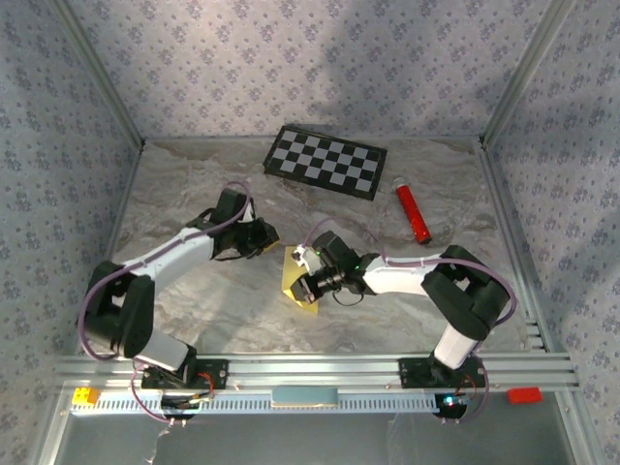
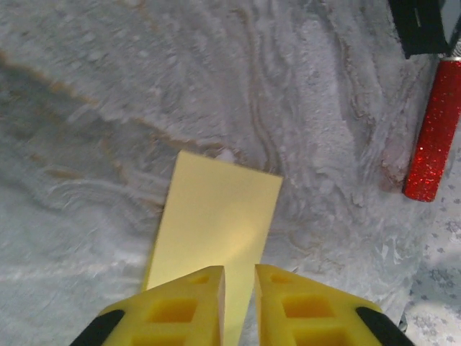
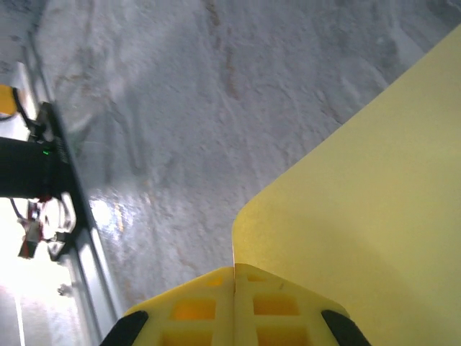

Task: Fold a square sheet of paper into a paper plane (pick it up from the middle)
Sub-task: Third fold the triangle at the center of the table.

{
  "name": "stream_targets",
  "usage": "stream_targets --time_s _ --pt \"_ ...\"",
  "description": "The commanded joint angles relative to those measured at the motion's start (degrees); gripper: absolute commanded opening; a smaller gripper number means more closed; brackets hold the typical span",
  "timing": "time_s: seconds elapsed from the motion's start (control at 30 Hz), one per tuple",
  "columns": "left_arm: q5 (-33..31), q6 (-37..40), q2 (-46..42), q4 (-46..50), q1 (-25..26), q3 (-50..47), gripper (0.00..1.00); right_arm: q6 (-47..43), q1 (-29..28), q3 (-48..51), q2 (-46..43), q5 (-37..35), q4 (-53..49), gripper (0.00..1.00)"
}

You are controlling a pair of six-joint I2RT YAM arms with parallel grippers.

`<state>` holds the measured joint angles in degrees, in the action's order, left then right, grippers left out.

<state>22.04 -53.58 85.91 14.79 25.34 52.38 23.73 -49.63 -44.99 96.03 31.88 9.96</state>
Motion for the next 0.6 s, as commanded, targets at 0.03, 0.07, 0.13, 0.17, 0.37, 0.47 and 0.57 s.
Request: stream_targets --time_s 0.03,0.07,0.13,0.17,0.37,0.47,0.57 --pt "5.90 2.52 5.72 -1.32 -0.02 3.93 0.14 3.87 0.41 1.69 0.04 3.97 5.06 0.00" --pt "6.54 2.44 7.10 -1.89 0.21 4.47 0.14 3.83 0.56 1.96 -0.05 3.92 5.31 0.00" --pt "7.83 2.43 9.69 -3.01 0.80 5.38 0.13 3.96 0.75 2.54 0.04 3.88 5.68 0.00" --pt "8.54 2.43 11.20 -3.58 1.22 5.90 0.12 4.00 0.90 2.78 0.08 3.81 5.86 0.00" --pt "9.91 2.87 18.23 -4.50 4.47 9.00 0.10 4.14 1.64 4.67 -0.15 2.46 6.73 0.00" --pt "9.52 2.51 20.99 -5.26 5.69 9.12 0.09 4.12 2.14 5.39 -0.23 2.32 7.01 0.00" --pt "8.96 2.18 23.03 -5.34 6.35 8.72 0.07 4.05 2.59 5.70 -0.47 2.33 6.72 0.00"
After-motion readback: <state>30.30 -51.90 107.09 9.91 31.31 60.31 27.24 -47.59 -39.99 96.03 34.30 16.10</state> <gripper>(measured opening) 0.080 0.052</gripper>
